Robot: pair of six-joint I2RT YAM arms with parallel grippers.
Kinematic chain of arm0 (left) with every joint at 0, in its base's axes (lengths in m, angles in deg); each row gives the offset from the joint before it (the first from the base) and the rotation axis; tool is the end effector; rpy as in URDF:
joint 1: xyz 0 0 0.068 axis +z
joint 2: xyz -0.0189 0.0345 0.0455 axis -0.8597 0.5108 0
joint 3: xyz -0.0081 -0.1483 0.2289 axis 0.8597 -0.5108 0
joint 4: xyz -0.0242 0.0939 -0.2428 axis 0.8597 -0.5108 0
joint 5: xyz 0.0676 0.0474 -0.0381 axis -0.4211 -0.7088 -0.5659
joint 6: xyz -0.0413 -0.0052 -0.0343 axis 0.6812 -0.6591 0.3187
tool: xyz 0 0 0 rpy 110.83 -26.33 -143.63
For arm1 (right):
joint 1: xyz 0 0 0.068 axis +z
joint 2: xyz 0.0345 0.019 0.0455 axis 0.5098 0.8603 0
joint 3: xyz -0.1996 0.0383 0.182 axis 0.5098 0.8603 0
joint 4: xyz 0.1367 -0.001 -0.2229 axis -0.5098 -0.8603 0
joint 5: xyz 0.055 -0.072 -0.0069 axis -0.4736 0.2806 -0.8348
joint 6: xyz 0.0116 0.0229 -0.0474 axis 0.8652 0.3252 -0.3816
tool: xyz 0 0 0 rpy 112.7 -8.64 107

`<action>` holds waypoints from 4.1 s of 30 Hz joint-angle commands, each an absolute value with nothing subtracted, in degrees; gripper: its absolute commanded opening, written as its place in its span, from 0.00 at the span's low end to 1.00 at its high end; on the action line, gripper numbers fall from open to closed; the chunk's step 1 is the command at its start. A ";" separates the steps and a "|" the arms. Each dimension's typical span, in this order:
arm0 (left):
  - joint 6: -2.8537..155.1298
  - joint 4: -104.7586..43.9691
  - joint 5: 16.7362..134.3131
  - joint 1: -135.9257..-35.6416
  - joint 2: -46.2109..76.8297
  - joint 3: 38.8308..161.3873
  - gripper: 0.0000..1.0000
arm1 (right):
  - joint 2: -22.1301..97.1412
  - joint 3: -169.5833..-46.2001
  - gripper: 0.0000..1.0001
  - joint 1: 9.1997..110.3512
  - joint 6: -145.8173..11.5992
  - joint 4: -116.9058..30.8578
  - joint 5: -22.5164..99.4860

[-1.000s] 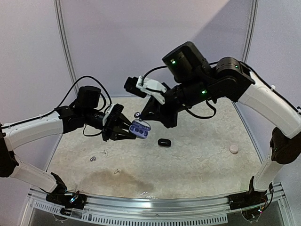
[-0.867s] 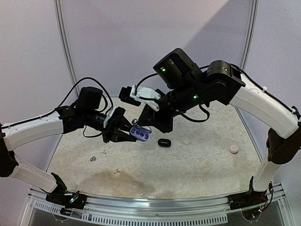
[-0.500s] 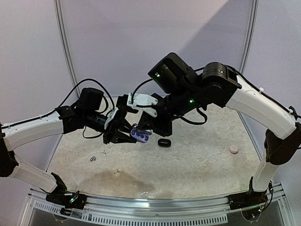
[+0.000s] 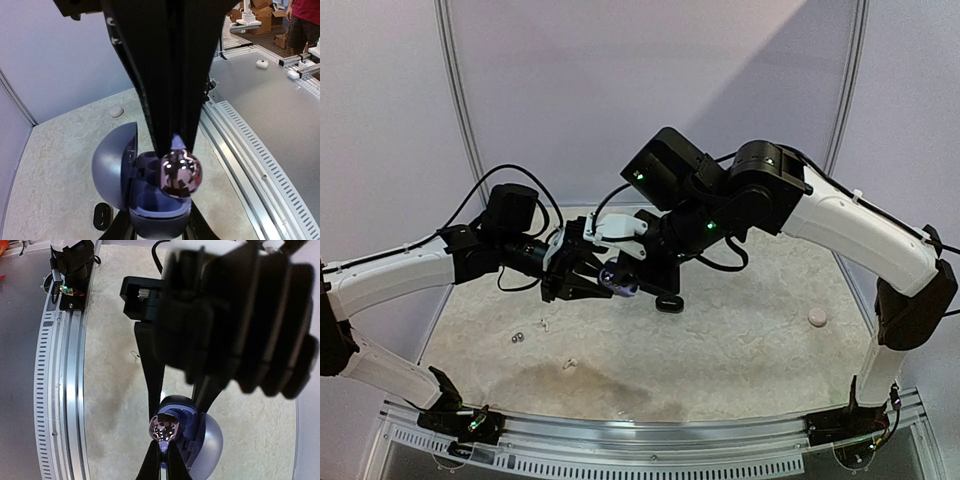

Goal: Insert the wireless bluetooth earbuds into the charging case
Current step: Insert the left earbud at the center of the board, then pass from the left arm to the right

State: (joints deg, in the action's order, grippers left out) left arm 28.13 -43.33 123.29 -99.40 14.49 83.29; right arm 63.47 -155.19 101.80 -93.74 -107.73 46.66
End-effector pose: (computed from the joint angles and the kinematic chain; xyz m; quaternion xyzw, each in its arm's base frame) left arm 0.1967 -0.2045 0.2970 0.6579 0.4551 -0.4209 0.4276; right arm 0.1256 0.3670 0.4075 -0.6676 0.6588 0.1463 0.3145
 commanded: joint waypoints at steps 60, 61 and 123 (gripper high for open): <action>56.52 -23.31 120.74 -93.82 12.00 77.51 0.00 | 48.77 -147.05 0.46 101.02 -82.52 -82.18 47.46; 57.92 -22.95 120.33 -92.77 11.56 77.32 0.00 | 47.51 -145.34 0.49 100.09 -80.19 -80.40 47.98; 103.42 29.27 121.19 -89.30 4.92 72.34 0.00 | 54.04 -127.89 0.39 95.28 -61.44 -35.71 24.72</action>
